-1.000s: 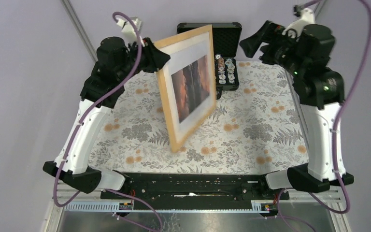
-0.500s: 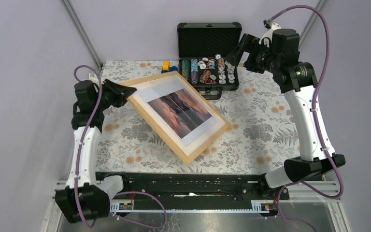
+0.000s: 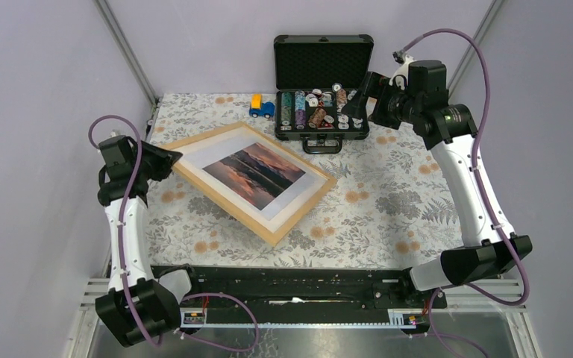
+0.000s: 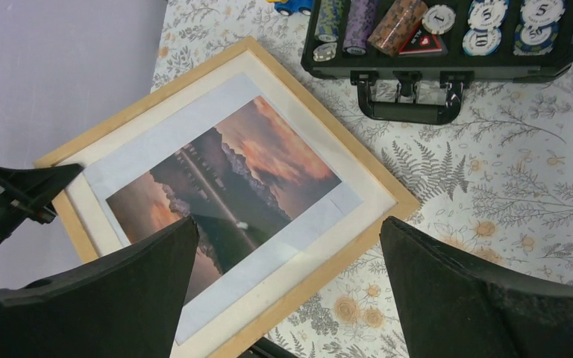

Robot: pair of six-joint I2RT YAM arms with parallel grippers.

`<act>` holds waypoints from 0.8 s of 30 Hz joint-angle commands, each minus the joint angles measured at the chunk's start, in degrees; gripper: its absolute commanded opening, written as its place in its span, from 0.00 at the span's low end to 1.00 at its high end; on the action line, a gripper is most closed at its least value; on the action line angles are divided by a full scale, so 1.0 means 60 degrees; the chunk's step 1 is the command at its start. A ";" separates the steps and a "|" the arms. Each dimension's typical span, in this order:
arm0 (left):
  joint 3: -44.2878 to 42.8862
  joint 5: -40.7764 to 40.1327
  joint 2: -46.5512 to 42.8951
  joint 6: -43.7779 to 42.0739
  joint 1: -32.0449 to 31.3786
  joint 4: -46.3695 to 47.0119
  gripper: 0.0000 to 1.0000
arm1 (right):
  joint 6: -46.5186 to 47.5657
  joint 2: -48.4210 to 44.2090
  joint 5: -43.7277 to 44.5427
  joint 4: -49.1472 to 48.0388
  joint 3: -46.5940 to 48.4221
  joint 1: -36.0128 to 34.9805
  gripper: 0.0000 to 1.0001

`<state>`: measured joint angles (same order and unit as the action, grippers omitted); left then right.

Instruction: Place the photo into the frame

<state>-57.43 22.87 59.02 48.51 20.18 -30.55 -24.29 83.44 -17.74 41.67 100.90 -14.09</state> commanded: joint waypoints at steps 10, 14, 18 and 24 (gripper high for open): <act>0.0778 -0.3976 0.0152 -0.1449 0.0102 0.0595 0.48 | 0.0436 -0.1176 -0.0221 0.0301 0.0232 0.0041 1.00; 0.0451 -0.4233 0.0189 -0.1446 0.0094 0.0283 0.94 | 0.0551 -0.1365 -0.0204 0.0618 0.0540 0.0034 1.00; -0.0308 -0.5141 0.0085 -0.1447 0.0093 -0.0375 0.99 | 0.0601 -0.1408 -0.0220 0.0844 0.0663 0.0044 1.00; -0.2254 -0.1805 -0.0159 -0.2517 -0.0040 0.0161 0.99 | 0.1122 -0.1893 -0.0239 0.1421 0.1039 0.0043 1.00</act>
<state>-61.65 -1.32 60.90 38.46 20.73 -34.76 -21.21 75.44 -18.57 47.75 104.71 -14.09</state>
